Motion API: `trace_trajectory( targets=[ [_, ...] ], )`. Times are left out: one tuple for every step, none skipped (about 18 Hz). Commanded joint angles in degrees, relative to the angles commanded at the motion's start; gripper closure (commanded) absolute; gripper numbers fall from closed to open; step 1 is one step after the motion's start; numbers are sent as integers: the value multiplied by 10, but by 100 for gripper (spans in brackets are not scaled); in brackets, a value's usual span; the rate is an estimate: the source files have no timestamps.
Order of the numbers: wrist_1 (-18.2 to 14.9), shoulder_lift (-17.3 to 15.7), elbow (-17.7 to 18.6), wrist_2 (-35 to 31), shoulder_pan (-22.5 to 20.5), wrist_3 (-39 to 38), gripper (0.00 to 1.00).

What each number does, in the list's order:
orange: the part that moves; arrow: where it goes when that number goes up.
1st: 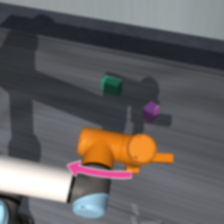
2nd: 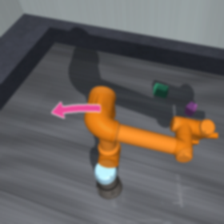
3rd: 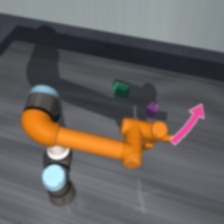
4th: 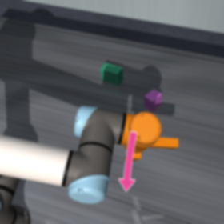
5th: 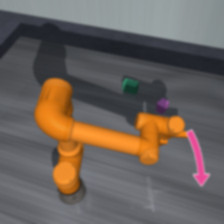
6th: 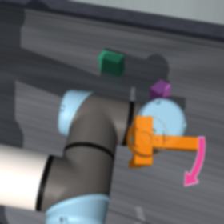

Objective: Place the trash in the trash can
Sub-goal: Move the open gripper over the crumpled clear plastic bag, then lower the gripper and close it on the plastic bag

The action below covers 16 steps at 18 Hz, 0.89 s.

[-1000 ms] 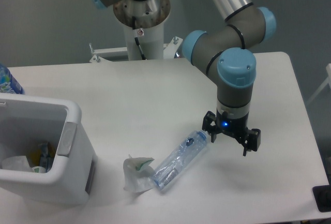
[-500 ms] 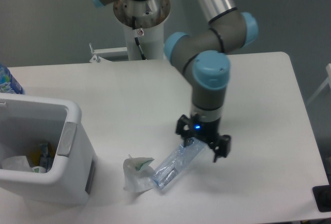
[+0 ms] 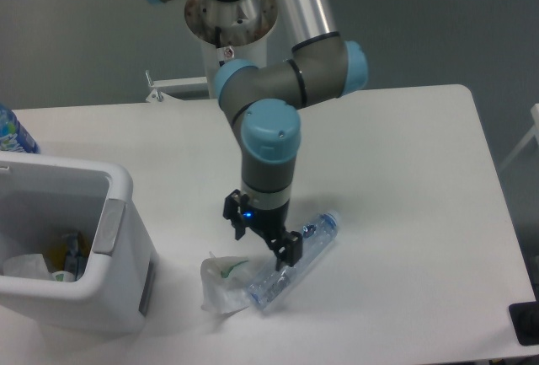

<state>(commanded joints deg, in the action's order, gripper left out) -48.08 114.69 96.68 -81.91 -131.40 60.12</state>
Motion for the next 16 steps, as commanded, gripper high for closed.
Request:
trace_trajectory(
  targets=[
    [0, 2, 2, 0, 6, 0, 0],
    [0, 4, 7, -1, 9, 0, 0],
    [1, 7, 10, -2, 11, 1, 0],
    [2, 12, 9, -2, 11, 1, 3],
    [2, 14, 8, -2, 11, 1, 15],
    [2, 15, 7, -2, 11, 1, 33],
    [1, 15, 7, -1, 11, 1, 57],
    [2, 14, 8, 0, 11, -1, 84],
    [2, 13, 7, 0, 11, -5, 99],
    [2, 13, 6, 1, 11, -11, 100],
    [2, 12, 4, 1, 11, -12, 100],
    [2, 12, 3, 1, 11, -12, 100],
    [2, 11, 2, 2, 11, -12, 100],
    [1, 10, -1, 4, 11, -12, 100],
    [1, 9, -2, 8, 10, -11, 100],
    [1, 6, -5, 17, 5, -11, 100]
  ],
)
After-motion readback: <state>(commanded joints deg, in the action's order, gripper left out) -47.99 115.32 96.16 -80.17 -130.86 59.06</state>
